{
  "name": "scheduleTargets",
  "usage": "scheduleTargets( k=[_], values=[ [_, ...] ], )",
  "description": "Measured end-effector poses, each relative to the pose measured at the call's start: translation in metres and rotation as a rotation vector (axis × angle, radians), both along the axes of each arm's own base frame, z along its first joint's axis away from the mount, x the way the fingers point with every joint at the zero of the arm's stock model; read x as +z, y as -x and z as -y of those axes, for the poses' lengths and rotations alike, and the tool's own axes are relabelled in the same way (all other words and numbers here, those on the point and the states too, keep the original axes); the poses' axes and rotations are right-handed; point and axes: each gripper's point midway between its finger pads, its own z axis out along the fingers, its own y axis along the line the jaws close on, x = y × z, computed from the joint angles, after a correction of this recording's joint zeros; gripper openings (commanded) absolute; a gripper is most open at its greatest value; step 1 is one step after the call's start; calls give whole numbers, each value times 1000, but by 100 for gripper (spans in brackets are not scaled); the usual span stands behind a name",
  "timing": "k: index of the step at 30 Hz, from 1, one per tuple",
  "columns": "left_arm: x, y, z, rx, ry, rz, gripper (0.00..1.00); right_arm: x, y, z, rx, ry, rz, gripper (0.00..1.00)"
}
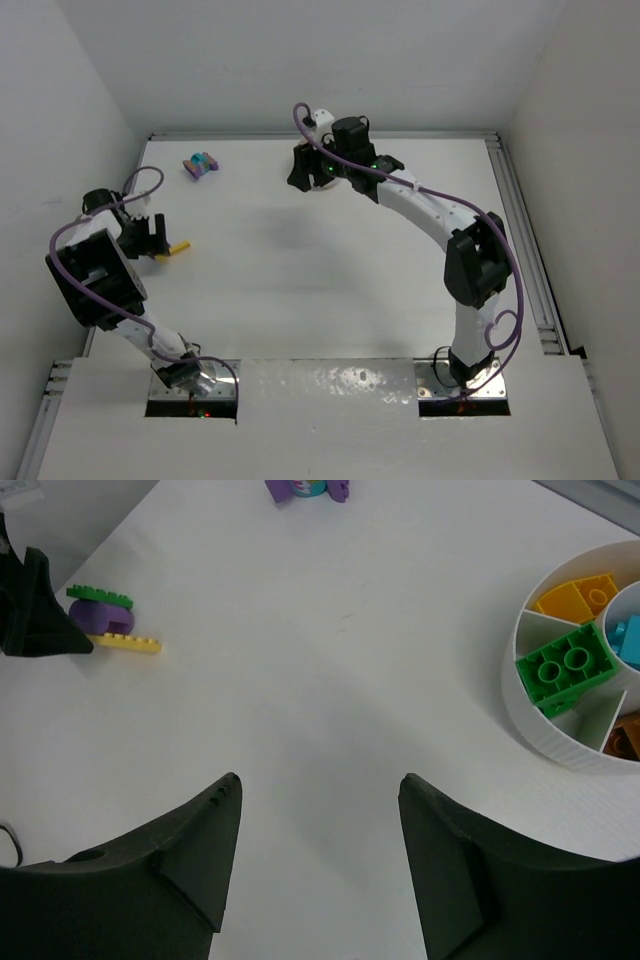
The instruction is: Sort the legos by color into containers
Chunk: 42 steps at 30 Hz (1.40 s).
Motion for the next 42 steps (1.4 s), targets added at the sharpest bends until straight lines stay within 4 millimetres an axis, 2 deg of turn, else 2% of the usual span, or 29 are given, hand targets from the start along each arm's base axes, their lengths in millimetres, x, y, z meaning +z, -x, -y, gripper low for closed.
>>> scheduleTargets(
  k=[6, 10, 17, 20, 27, 29, 30, 31, 39, 42],
  values=[
    [13, -7, -3, 195, 60, 8, 83, -2, 1, 1, 1, 11, -3, 63],
    [13, -5, -5, 320, 88, -2, 80, -3, 1, 2, 4, 16, 2, 63],
    [-8, 2, -12, 483, 217, -37, 79, -3, 1, 2, 9, 24, 7, 64],
    [-14, 0, -7, 510, 280, -40, 80, -3, 1, 2, 10, 24, 7, 64],
    [-10, -20, 4, 489, 333, 23, 84, -3, 1, 2, 12, 24, 7, 64],
    [-9, -21, 6, 485, 332, 35, 89, -4, 2, 2, 14, 27, 6, 64],
    [-8, -23, 7, 482, 329, 42, 97, -4, 2, 2, 16, 29, 6, 64],
    [-7, -24, 7, 478, 326, 48, 100, -4, 2, 2, 16, 30, 6, 64],
    [14, -45, 19, 439, 189, 106, 100, -7, 5, 2, 25, 43, 2, 64],
    [26, -41, 11, 476, 120, 115, 100, -7, 5, 2, 25, 44, 2, 64]
  ],
)
